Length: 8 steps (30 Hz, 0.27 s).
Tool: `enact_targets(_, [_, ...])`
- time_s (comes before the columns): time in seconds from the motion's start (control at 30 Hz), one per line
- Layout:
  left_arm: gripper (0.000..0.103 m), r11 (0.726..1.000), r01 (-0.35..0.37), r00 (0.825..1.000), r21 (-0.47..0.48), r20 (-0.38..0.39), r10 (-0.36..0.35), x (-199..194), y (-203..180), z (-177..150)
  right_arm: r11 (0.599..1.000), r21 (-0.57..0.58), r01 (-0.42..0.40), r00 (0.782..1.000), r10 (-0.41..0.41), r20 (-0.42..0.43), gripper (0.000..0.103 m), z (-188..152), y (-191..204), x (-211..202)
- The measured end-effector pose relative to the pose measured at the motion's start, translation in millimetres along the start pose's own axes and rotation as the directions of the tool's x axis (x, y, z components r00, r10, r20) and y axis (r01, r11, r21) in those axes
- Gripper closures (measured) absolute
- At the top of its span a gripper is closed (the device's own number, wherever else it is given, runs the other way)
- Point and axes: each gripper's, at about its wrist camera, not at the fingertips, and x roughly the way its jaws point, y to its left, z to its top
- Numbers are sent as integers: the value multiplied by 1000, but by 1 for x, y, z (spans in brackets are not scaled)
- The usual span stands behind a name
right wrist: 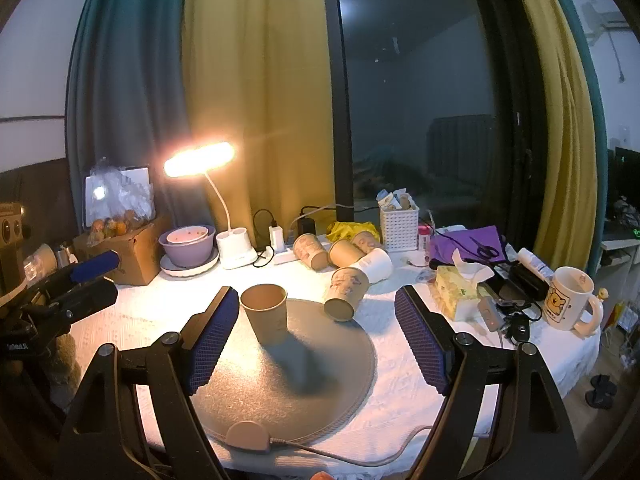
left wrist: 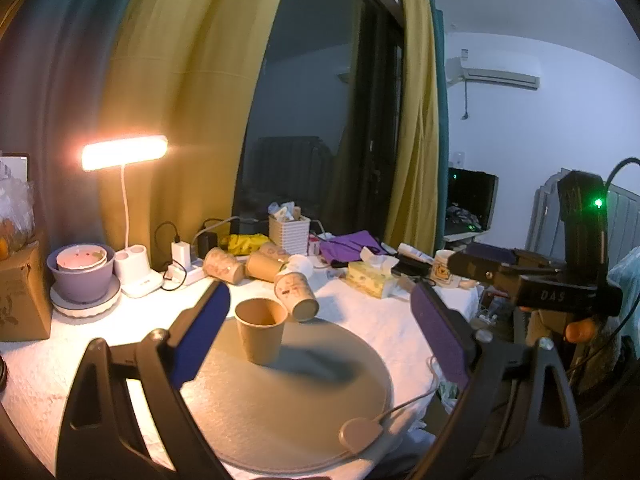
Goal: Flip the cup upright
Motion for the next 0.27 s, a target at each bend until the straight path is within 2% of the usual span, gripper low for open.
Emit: enact_targets(0.27, [10,1000,21,1000,1,7,-21,-2,-1,-3,1000,-2,-5,1000,4,-9,20,-5,4,1])
